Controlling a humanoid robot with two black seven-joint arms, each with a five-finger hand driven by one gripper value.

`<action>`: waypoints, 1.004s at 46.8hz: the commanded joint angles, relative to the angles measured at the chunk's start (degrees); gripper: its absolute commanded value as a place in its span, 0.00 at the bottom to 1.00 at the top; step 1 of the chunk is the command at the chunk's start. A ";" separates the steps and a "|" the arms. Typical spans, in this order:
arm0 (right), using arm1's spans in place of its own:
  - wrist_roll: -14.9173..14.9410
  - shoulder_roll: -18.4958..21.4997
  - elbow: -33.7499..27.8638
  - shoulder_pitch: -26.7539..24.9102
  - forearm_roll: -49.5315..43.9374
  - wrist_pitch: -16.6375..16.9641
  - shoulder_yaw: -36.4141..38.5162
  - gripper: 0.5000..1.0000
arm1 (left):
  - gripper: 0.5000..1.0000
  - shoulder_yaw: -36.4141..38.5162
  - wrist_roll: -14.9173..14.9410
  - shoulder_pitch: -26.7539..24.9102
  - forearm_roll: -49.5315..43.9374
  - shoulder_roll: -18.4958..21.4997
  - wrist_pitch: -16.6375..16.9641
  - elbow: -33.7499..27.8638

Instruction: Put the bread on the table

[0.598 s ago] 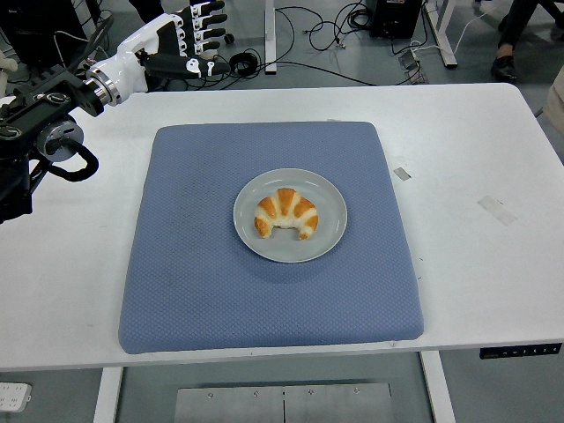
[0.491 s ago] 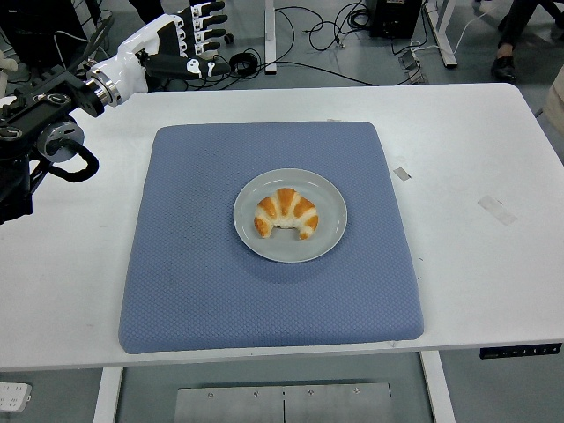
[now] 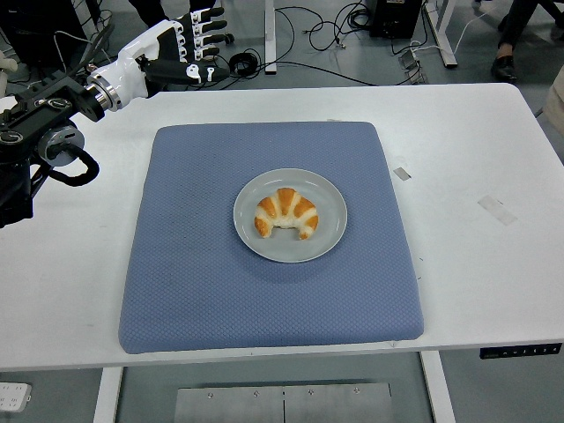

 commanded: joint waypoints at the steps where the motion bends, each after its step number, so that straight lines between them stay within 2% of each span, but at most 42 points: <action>1: -0.09 0.00 0.00 0.00 0.00 -0.02 0.00 1.00 | 0.94 -0.25 -0.03 0.01 0.00 0.00 0.00 0.01; 47: -0.09 0.00 0.00 0.00 0.00 -0.02 0.00 1.00 | 0.94 -0.34 -0.03 0.10 0.00 -0.09 0.09 0.18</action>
